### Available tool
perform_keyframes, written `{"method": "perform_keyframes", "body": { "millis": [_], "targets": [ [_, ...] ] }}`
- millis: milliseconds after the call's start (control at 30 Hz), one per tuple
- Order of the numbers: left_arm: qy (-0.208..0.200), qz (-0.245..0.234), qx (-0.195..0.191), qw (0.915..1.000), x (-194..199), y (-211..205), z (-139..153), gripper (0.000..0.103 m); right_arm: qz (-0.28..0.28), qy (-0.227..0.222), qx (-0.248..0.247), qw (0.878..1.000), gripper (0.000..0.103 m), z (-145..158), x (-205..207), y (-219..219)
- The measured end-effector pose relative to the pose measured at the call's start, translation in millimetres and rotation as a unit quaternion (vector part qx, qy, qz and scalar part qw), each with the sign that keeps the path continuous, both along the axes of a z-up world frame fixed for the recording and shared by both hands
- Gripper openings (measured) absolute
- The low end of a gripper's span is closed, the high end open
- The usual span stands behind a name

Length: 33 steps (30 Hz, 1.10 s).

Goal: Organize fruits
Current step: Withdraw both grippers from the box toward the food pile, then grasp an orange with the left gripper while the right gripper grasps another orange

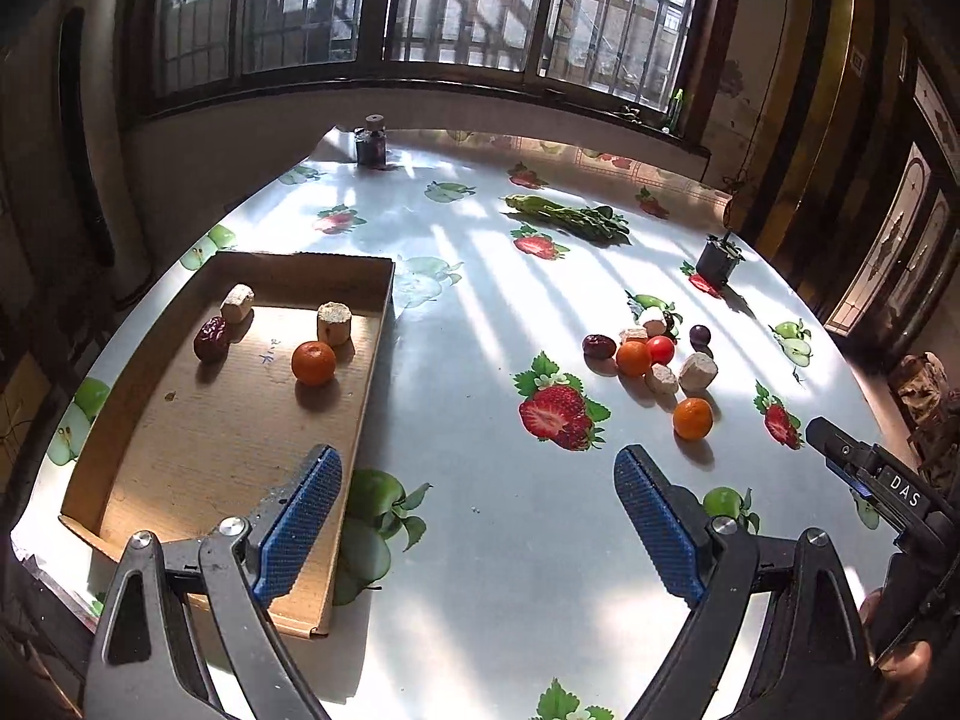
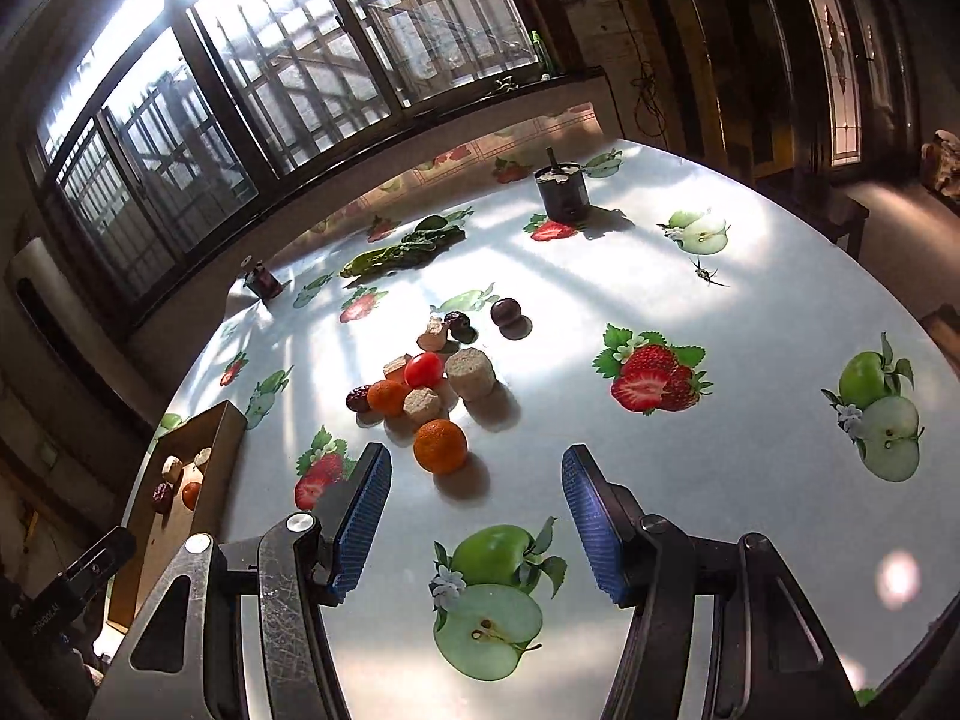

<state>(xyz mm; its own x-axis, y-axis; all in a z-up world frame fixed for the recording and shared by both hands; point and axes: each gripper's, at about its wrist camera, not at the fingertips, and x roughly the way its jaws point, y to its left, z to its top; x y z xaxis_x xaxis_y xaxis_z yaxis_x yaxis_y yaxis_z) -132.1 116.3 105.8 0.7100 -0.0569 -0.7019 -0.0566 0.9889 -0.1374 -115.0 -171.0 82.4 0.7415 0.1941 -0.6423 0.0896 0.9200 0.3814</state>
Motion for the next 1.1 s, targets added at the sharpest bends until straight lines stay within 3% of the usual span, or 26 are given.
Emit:
{"method": "perform_keyframes", "body": {
  "millis": [200, 500, 600, 733, 800, 933, 1100],
  "targets": [
    [0.012, -0.004, 0.016, 0.9998, 6, -12, -8, 0.092, 0.014, 0.006, 0.002, 1.000, 0.063, -9, 3, -1],
    [0.030, -0.007, 0.006, 0.9995, 16, -10, -19, 0.092, 0.049, 0.034, -0.007, 0.998, 0.063, -17, 22, 6],
    [0.038, -0.005, -0.001, 0.9993, 20, -7, -24, 0.092, 0.097, 0.072, -0.036, 0.992, 0.064, -24, 45, 22],
    [0.043, -0.008, -0.005, 0.9990, 24, -3, -28, 0.091, 0.105, 0.088, -0.106, 0.985, 0.064, -39, 71, 41],
    [0.043, -0.011, -0.007, 0.9990, 27, -3, -27, 0.086, 0.114, 0.096, -0.101, 0.984, 0.063, -48, 83, 46],
    [0.051, -0.036, -0.017, 0.9979, 44, -11, -24, 0.072, 0.129, 0.100, -0.087, 0.983, 0.055, -59, 98, 54],
    [0.063, -0.053, -0.043, 0.9956, 78, -26, -23, 0.071, 0.143, 0.093, -0.072, 0.983, 0.037, -65, 105, 57]
  ]
}}
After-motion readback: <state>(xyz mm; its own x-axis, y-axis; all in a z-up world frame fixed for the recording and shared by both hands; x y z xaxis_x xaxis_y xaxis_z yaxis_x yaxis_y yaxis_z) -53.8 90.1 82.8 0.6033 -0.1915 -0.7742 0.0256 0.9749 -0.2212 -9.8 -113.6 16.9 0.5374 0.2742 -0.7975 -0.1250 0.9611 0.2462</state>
